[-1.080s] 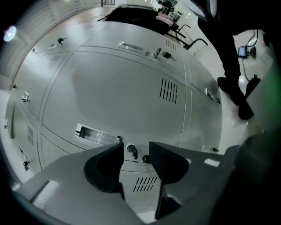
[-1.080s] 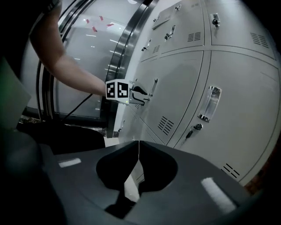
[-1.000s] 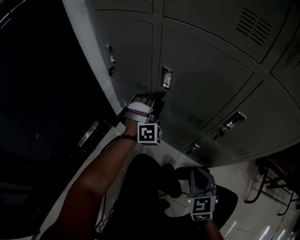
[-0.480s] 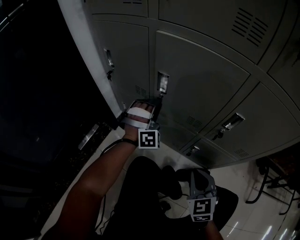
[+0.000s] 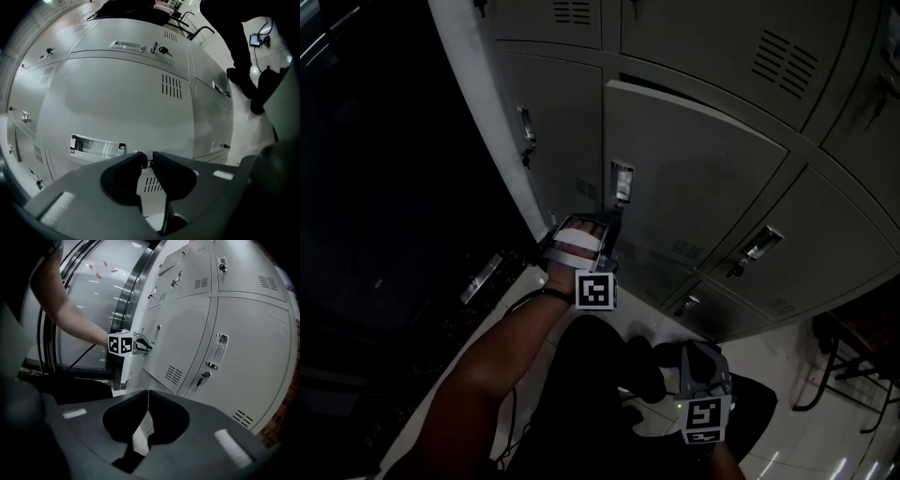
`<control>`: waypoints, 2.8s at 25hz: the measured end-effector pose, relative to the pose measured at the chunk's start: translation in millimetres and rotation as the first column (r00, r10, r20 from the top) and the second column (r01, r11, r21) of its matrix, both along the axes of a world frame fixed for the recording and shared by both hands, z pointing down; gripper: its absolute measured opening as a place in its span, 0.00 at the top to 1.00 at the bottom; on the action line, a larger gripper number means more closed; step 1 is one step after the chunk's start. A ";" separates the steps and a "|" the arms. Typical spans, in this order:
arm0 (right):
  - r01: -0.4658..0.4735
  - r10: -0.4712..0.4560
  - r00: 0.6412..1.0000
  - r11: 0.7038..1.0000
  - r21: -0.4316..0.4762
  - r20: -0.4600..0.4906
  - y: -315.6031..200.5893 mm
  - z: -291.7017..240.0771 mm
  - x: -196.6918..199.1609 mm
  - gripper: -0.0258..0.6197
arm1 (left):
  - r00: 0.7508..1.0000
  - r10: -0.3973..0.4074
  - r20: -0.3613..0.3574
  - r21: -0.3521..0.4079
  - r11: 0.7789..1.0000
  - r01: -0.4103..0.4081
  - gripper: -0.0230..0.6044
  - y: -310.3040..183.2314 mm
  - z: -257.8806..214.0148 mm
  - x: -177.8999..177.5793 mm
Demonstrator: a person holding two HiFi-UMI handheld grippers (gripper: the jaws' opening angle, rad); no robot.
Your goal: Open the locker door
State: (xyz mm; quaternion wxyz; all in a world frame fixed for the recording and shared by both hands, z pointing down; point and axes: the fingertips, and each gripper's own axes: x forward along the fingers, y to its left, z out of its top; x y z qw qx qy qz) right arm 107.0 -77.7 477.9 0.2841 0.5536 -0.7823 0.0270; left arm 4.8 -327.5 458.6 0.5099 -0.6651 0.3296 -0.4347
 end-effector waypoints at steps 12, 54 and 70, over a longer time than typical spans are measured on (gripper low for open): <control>0.003 -0.004 1.000 1.000 0.031 0.019 7.9 -5.1 0.6 0.95 | 1.000 0.015 -0.021 -0.082 0.997 -0.017 0.82 80.4 -1.1 -12.0; -0.113 0.089 0.938 0.992 0.052 0.336 84.8 -37.4 57.9 0.96 | 0.755 0.120 -0.644 -0.447 0.743 -0.499 0.83 332.9 -41.7 89.2; -0.082 0.040 0.912 0.993 0.085 0.408 98.5 -45.6 44.8 0.96 | 0.447 -0.322 -0.834 -0.550 0.446 -0.706 0.94 315.3 -16.4 54.9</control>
